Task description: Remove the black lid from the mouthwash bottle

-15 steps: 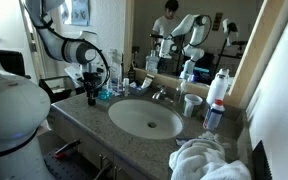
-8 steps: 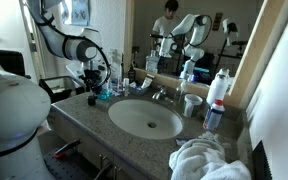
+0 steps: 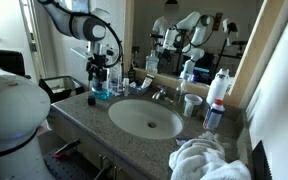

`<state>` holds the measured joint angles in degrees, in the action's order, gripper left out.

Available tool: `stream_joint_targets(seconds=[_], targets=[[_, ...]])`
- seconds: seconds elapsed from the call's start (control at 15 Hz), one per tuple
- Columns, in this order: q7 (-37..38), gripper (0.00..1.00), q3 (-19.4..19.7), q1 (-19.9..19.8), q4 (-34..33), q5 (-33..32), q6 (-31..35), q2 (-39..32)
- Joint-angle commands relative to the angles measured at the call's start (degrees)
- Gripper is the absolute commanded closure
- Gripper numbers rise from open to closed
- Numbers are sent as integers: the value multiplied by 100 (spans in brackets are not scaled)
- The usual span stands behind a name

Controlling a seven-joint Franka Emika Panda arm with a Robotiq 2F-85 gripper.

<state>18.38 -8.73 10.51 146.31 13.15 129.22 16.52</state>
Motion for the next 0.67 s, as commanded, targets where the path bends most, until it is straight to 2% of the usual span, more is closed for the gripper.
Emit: stream_joint_targets(seconds=[0.0, 0.27, 0.6], targets=[[-357, 0, 124, -68, -608, 44, -1143, 702], [-727, 0, 191, -64, -1512, 65, -1936, 903], [-848, 0, 151, -105, -2080, 49, -2185, 824]])
